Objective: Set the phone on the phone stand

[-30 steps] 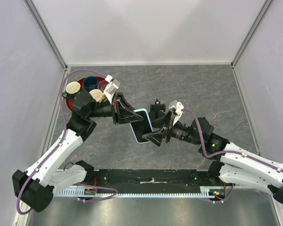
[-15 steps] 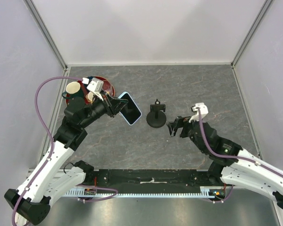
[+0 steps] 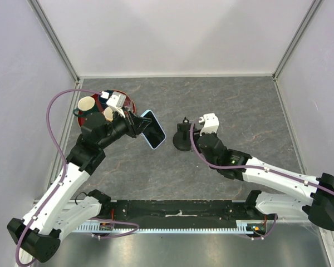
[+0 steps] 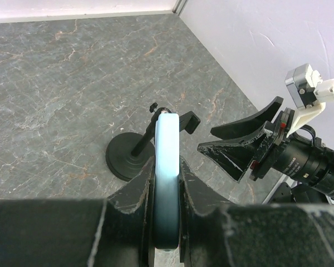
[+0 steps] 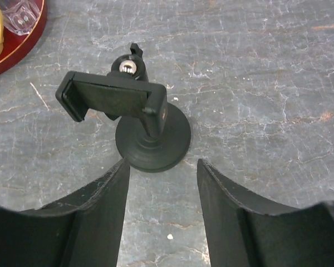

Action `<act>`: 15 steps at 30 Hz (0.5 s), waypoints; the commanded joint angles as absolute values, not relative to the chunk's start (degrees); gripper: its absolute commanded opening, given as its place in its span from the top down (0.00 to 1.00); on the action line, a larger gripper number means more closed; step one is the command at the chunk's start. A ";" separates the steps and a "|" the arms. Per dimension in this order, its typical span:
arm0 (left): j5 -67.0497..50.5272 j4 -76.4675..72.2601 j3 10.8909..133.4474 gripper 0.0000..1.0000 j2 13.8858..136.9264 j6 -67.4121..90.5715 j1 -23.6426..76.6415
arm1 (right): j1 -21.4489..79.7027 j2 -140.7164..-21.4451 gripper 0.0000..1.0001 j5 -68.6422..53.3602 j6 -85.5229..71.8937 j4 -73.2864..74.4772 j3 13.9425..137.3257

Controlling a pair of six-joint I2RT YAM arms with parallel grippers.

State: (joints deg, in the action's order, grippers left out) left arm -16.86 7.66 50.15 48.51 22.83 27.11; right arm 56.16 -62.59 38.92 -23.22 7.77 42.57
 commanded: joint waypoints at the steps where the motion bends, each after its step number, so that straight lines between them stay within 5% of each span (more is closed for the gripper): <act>1: -18.72 3.25 53.09 0.98 48.51 21.53 26.81 | 56.34 -64.60 0.45 42.18 -19.60 0.35 45.35; 15: -20.92 2.72 53.17 0.98 48.52 21.97 26.28 | 56.16 -70.22 0.61 43.59 -16.08 -5.18 47.72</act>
